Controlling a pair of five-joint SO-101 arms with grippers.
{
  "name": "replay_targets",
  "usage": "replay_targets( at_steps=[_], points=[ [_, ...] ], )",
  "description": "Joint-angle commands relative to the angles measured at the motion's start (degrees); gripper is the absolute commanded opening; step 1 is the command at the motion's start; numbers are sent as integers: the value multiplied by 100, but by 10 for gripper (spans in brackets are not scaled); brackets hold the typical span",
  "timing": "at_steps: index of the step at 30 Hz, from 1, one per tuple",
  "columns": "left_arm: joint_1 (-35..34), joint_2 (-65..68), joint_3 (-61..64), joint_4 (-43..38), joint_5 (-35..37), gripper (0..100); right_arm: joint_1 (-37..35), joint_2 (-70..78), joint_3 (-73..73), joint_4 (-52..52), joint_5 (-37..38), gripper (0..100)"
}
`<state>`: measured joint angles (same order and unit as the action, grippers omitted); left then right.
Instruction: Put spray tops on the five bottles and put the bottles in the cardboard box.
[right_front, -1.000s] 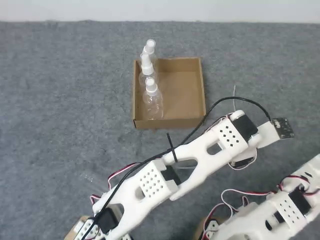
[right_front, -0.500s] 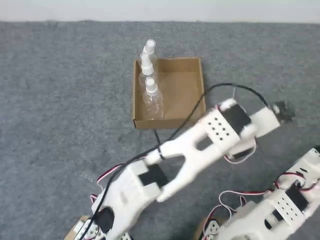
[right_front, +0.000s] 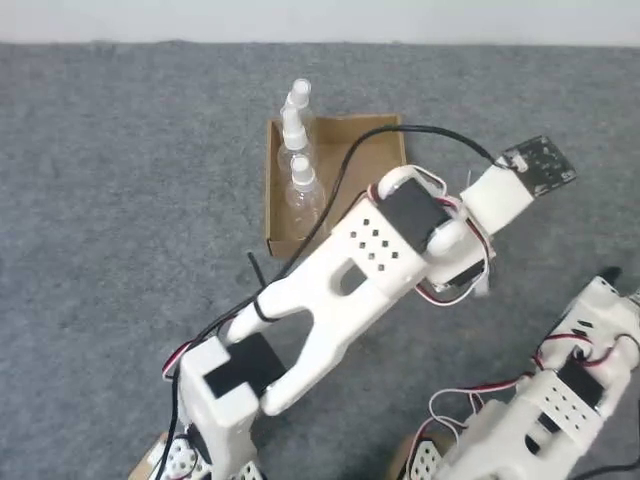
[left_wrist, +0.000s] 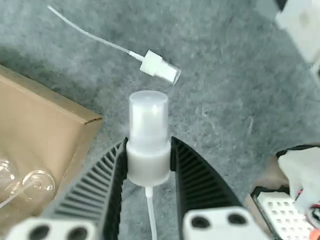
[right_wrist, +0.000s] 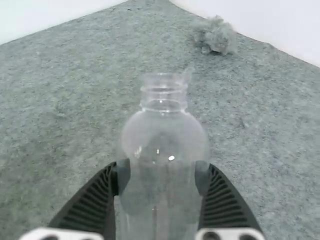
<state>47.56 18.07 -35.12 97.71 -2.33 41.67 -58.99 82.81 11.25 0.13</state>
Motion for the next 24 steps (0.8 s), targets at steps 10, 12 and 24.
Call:
replay_targets(
  at_steps=[10, 12, 24],
  points=[
    [-26, -2136, -40, 105, 229, 10, -778, -259, -1837, 1684, 26, 62],
    [-35, -2532, 48, 97, 220, 10, -1015, -259, -2180, 2044, 18, 62],
    [-26, -4369, 1666, -589, 79, 10, -2290, -541, -3130, 3011, 18, 62]
  ],
)
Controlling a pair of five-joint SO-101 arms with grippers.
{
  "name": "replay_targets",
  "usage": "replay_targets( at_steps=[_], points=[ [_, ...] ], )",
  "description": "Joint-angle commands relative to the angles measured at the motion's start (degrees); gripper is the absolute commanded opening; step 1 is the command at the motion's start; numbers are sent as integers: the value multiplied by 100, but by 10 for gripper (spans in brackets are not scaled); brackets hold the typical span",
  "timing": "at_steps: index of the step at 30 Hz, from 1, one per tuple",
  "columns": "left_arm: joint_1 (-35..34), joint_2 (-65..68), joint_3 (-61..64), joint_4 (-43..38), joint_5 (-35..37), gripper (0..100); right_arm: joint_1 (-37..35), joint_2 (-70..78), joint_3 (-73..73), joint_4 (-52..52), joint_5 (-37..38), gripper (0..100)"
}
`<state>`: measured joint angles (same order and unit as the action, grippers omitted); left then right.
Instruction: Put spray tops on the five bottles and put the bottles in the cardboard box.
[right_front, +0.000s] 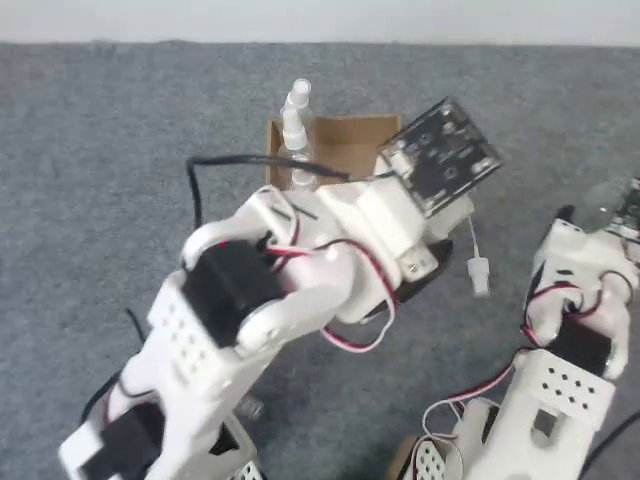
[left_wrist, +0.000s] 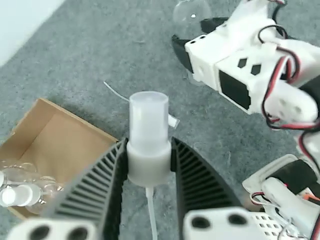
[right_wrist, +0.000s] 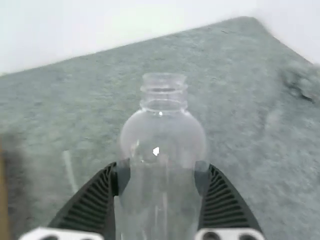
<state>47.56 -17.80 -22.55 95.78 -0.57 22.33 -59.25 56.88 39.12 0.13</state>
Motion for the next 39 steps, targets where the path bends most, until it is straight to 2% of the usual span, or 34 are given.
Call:
replay_targets(
  at_steps=[1, 9, 14, 22, 30, 39],
  points=[
    [-35, -976, 593, -501, -114, 10, -523, -708, -554, 268, 18, 62],
    [-44, -2365, 2018, -1284, -141, 10, -2264, -2466, -352, 303, 70, 62],
    [-53, -2989, 2325, -1363, -211, 10, -3055, -2844, -229, 295, 70, 62],
    [-1046, -3719, 2343, -1371, -9, 10, -4110, -2897, -158, 154, 70, 62],
    [-1521, -4026, 2492, -1477, 571, 10, -4400, -2905, 290, -242, 70, 62],
    [-1556, -5134, 4233, -2971, 747, 10, -4426, -2914, 738, -242, 53, 62]
  ],
)
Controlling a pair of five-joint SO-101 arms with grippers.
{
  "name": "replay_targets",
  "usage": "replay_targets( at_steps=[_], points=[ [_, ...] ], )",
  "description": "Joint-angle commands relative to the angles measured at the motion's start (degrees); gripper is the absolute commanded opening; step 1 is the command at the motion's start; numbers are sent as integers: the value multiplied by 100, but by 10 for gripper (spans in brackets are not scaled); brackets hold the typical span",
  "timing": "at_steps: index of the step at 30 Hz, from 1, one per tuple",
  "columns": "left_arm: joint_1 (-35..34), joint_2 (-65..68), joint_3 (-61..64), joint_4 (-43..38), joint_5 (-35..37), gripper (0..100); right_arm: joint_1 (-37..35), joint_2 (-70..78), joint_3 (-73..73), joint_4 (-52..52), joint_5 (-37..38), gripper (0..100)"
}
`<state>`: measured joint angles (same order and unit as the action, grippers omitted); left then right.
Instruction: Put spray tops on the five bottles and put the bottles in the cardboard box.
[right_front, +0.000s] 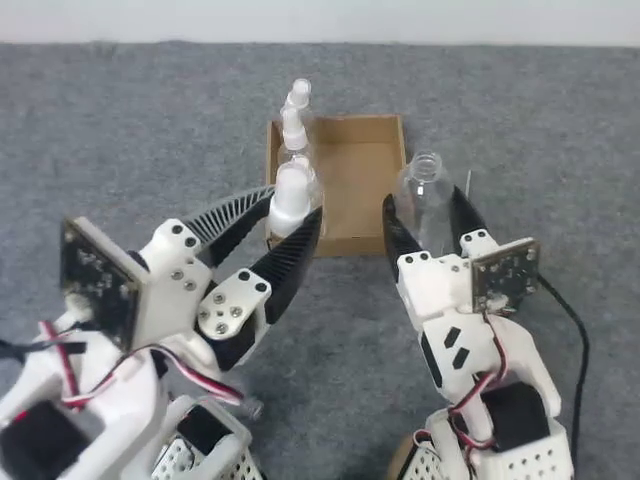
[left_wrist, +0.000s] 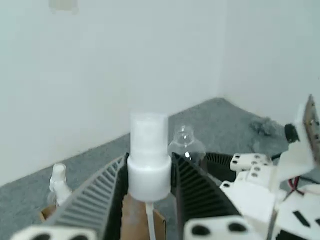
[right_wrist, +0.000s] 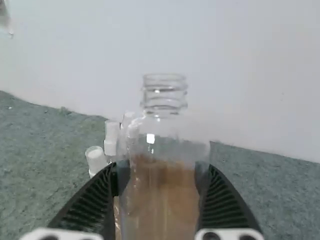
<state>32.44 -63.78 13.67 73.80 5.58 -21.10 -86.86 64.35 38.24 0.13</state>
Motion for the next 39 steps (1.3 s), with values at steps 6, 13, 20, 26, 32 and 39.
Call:
replay_targets(
  at_steps=[6, 13, 20, 26, 32, 39],
  points=[
    [-53, -1503, 1754, -1688, 273, 10, -505, -154, 229, -154, 62, 62],
    [-747, -2295, 2387, -2233, 554, 10, -576, -154, 510, -154, 70, 62],
    [-1662, -2778, 2774, -2523, 1310, 10, -945, -154, 862, -303, 70, 62],
    [-2092, -3323, 3178, -2787, 1749, 10, -1288, -154, 1547, -1015, 510, 62],
    [-2215, -3631, 3240, -2787, 1785, 10, -1675, -154, 1996, -1446, 844, 61],
    [-2198, -3657, 3248, -2752, 1793, 10, -2035, -154, 2180, -1437, 844, 61]
  ],
)
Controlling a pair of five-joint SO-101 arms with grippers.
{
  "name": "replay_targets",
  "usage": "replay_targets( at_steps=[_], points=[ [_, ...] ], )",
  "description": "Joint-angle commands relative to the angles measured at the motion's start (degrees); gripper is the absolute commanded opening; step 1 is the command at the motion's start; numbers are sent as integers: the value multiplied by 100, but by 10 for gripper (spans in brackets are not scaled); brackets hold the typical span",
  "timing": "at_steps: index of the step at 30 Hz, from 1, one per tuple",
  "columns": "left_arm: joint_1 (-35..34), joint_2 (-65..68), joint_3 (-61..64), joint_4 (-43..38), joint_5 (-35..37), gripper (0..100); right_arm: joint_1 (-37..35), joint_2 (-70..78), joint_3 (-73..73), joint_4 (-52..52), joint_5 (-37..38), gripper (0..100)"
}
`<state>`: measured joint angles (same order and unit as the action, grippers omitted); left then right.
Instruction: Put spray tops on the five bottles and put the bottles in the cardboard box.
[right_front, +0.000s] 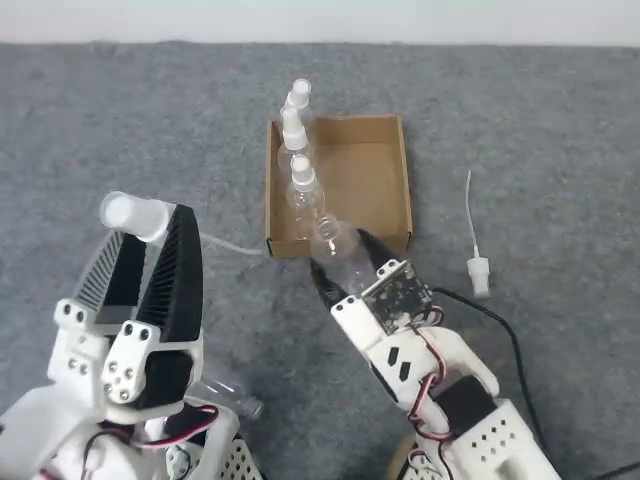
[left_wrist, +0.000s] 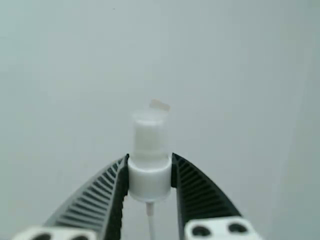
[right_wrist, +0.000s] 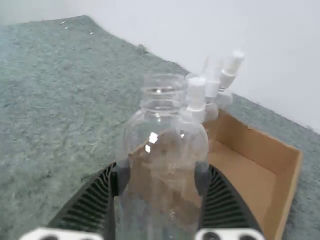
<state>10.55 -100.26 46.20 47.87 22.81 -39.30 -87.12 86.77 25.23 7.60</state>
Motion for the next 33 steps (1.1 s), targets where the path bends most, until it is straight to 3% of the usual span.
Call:
replay_targets(
  at_steps=[1, 21, 26, 33],
  points=[
    [0, -9, 4, -158, 70, 10, -295, -127, -53, -136, 97, 61],
    [53, -18, 242, -185, 229, 11, -787, -119, 0, -382, 105, 62],
    [624, -18, 391, -193, 185, 11, -840, -119, -9, -382, 105, 62],
    [695, -18, 673, -554, -9, 11, -1077, -119, -9, -382, 105, 62]
  ],
)
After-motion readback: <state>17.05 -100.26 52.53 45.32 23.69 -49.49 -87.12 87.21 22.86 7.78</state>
